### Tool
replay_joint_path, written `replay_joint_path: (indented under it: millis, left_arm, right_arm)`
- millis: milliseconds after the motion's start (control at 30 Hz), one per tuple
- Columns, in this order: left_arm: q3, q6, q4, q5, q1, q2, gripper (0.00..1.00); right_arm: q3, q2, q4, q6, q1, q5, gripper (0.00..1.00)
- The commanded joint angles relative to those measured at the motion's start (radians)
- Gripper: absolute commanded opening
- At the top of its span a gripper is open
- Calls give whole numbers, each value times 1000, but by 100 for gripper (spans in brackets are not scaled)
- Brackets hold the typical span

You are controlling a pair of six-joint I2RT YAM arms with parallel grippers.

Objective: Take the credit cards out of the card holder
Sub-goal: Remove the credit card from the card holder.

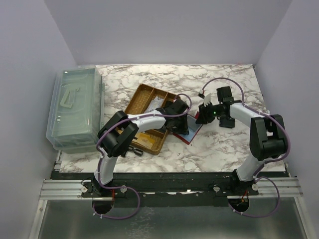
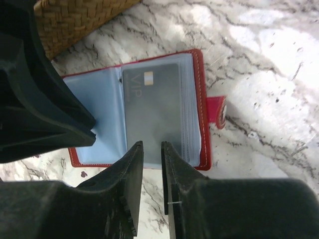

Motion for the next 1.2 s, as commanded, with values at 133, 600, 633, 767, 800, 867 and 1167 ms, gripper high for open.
replay_joint_path:
  millis: [133, 600, 633, 767, 800, 867, 1167]
  left_arm:
    - [-47, 5, -52, -33, 10, -15, 29]
    - [-50, 3, -44, -23, 11, -11, 29]
    - [-50, 3, -44, -22, 11, -11, 29]
    - [-52, 2, -43, -19, 11, -9, 29]
    - [-52, 2, -44, -19, 11, -9, 29]
    - [-52, 2, -43, -17, 12, -9, 29]
    - [-49, 5, -42, -7, 15, -2, 29]
  right_arm:
    - [90, 77, -38, 54, -16, 24, 28]
    - [70, 111, -26, 51, -16, 97, 34]
    - [69, 111, -24, 50, -16, 101, 35]
    - [59, 111, -29, 49, -16, 79, 35]
    - [56, 111, -29, 47, -16, 80, 35]
    - [51, 111, -31, 39, -17, 80, 35]
    - [61, 90, -108, -4, -15, -164, 34]
